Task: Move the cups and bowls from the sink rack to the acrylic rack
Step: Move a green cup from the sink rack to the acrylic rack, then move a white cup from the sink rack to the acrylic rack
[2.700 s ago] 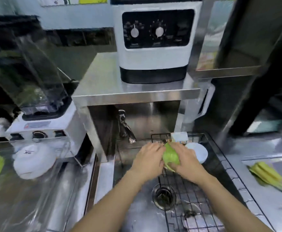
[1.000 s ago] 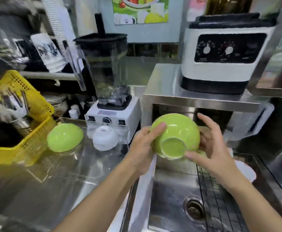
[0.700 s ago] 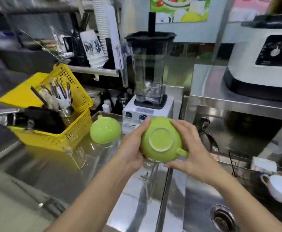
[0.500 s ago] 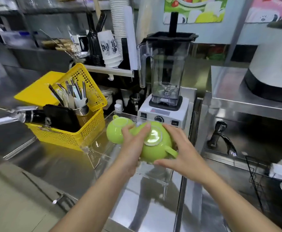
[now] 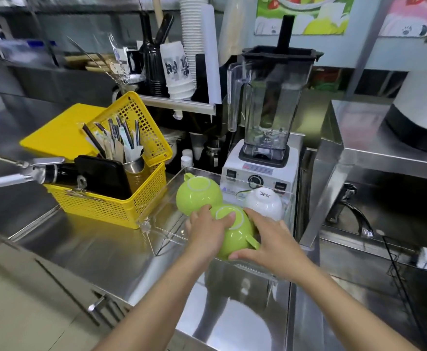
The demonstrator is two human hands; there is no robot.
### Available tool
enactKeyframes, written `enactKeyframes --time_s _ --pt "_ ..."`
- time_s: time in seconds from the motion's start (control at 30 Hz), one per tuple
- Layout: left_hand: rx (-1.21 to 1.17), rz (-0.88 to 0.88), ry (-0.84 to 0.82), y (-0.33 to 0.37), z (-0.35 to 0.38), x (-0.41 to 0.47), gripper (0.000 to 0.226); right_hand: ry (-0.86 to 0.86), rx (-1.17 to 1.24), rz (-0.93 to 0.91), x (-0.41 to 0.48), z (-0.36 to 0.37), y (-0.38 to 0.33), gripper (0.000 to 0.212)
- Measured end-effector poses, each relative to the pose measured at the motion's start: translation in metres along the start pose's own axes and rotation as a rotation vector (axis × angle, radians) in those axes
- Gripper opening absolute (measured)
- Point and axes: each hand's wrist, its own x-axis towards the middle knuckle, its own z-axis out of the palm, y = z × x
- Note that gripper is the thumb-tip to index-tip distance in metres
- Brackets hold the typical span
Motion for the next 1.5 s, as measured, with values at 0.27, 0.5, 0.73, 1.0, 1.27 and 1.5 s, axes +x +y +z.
enactKeyframes --time_s 0.27,0.5,0.73,1.0,1.27,1.5 --pt "0.062 -0.007 0.032 -0.008 -0.002 0.005 0.056 -0.020 -0.039 0.000 0.007 0.002 -0.005 0.086" --pt "0.047 -0.007 0.049 -0.005 0.000 0.002 0.055 -0.088 -0.096 0.062 0.011 0.006 0.003 0.092" --pt "0.330 0.246 0.317 0.009 0.016 -0.009 0.067 0.059 -0.041 -0.033 -0.006 -0.018 0.017 0.088" --pt "0.416 0.745 0.066 0.069 0.109 -0.033 0.072 0.277 -0.063 0.149 -0.047 -0.082 0.102 0.077" --pt "0.530 0.976 -0.272 0.112 0.268 -0.057 0.064 0.323 -0.162 0.504 -0.127 -0.132 0.240 0.077" --pt "0.724 1.059 -0.508 0.116 0.400 -0.065 0.052 0.187 -0.266 0.610 -0.190 -0.142 0.344 0.073"
